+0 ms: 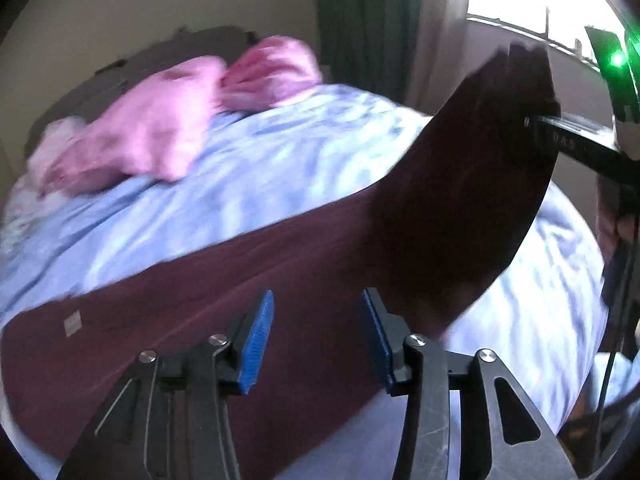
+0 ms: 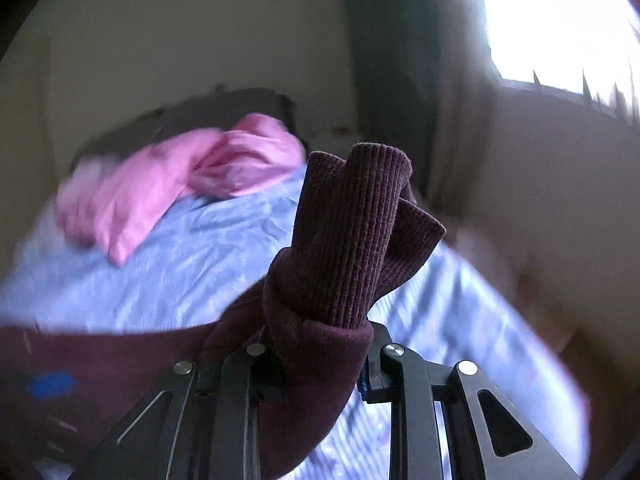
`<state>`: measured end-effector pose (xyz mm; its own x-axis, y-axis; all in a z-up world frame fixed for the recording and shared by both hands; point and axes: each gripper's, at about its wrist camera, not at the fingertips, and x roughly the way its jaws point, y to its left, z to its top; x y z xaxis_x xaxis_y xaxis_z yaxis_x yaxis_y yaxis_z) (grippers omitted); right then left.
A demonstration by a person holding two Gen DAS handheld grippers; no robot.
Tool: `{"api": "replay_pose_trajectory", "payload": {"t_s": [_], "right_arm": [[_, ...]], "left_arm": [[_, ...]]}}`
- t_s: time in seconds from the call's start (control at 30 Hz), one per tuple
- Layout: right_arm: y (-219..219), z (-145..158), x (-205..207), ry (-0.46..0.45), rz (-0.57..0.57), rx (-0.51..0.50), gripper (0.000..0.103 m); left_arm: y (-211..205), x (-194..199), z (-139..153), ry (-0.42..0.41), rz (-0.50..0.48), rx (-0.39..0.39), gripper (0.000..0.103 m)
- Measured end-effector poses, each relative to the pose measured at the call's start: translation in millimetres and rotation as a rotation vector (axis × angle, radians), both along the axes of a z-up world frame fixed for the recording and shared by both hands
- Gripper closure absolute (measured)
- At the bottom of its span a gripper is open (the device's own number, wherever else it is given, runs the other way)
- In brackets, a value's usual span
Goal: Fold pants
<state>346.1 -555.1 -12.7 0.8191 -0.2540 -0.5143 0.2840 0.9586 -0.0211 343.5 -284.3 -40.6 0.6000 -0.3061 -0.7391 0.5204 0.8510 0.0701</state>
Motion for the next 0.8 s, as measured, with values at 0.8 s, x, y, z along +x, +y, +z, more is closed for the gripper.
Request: {"api": "replay_pose_trajectory", "payload": {"t_s": [0.8], "right_arm": [[305.8, -95.2, 25.2, 0.486, 0.437, -0.631, 0.074]], "left_arm": [[244.3, -45.2, -22.6, 0.06, 0.378, -0.065, 0.044]]}}
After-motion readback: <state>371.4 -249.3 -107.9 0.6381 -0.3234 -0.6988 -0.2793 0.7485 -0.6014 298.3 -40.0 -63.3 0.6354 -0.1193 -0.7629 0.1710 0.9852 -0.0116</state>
